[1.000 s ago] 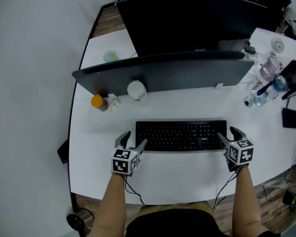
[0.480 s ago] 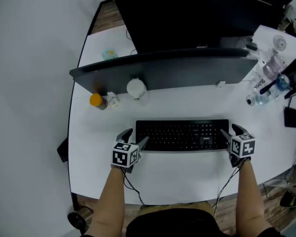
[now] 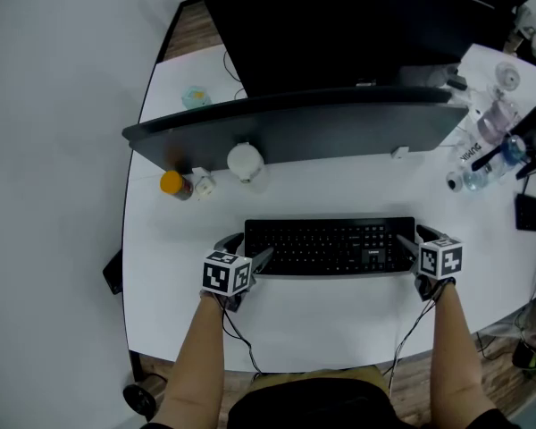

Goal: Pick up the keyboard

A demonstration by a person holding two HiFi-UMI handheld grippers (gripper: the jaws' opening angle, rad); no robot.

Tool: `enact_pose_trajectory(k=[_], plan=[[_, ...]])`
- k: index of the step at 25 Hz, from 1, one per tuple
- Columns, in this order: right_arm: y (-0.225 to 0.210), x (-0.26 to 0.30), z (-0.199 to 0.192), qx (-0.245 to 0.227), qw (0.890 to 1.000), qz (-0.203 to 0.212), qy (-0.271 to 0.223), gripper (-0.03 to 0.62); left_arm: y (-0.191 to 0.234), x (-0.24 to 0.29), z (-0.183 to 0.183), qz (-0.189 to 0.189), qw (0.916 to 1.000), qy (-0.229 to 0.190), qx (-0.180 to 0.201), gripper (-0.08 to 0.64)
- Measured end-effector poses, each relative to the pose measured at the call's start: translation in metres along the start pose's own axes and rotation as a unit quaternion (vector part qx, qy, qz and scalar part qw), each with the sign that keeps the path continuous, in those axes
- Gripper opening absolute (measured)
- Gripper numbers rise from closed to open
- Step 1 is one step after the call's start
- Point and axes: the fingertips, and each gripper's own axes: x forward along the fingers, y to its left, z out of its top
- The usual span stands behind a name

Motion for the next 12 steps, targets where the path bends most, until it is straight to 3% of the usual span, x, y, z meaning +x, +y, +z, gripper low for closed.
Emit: enact_pose_trajectory(k=[5, 12], plan=[[0.0, 0.001, -0.002, 0.015, 1.0, 0.011, 0.001, 0.272, -0.003, 0.007, -0.003, -0.018, 0.9996, 0.011, -0.019, 0.385], [-0.001, 0.004, -0.004, 0.043, 0.999, 0.027, 0.003, 0.272, 0.004, 0.014, -0.011, -0.012, 0.9988, 0.028, -0.038, 0.388]])
